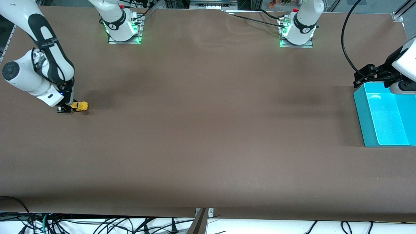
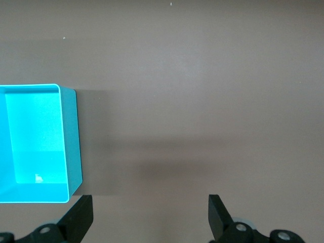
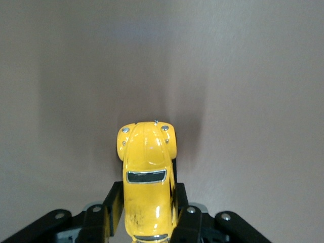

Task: Wind and store yellow beetle car
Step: 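Drag the car backward along the table with the right gripper, then open the right gripper to release the car and lift away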

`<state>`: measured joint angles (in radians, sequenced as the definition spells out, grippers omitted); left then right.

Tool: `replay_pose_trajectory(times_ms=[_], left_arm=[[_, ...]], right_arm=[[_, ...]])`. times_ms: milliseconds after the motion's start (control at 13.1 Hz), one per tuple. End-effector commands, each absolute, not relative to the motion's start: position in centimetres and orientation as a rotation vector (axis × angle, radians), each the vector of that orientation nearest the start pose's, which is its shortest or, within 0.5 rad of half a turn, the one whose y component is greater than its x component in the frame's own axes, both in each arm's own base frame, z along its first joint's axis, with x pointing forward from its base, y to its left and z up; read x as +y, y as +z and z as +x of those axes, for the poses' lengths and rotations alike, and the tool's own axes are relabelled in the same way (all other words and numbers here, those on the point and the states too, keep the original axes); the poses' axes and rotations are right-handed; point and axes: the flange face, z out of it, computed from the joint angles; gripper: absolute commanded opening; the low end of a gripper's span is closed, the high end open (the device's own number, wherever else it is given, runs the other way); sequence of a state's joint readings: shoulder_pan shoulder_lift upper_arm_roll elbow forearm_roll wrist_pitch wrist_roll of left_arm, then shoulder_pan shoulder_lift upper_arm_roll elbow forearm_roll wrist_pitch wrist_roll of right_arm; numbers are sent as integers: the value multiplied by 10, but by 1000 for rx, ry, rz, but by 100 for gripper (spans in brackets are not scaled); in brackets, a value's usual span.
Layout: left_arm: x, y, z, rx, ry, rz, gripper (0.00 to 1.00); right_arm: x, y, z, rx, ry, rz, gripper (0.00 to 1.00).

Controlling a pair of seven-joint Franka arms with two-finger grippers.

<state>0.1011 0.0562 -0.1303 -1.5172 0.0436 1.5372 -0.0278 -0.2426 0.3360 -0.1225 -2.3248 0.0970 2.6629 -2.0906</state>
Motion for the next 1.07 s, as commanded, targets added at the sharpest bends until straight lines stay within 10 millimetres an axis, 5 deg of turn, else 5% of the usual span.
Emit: replay_pose_trajectory(times_ms=[0, 152, 304, 381, 533, 990], left_arm=[[-6, 620, 570, 47, 61, -3129, 100], [-3, 620, 570, 47, 62, -3130, 100], [-3, 620, 570, 47, 64, -3130, 100], [-3, 620, 570, 47, 62, -3130, 100], [-3, 620, 570, 47, 62, -3130, 100], [-2, 620, 570, 44, 64, -3130, 100]], right_arm=[[-204, 165, 468, 2338, -32, 2196, 9], [-204, 165, 468, 2325, -31, 2210, 11], [-204, 167, 470, 2271, -31, 2256, 31], [-204, 172, 477, 2237, -22, 2273, 47], [-206, 183, 489, 2190, -32, 2360, 100], [-171, 236, 554, 2186, -14, 2418, 100]])
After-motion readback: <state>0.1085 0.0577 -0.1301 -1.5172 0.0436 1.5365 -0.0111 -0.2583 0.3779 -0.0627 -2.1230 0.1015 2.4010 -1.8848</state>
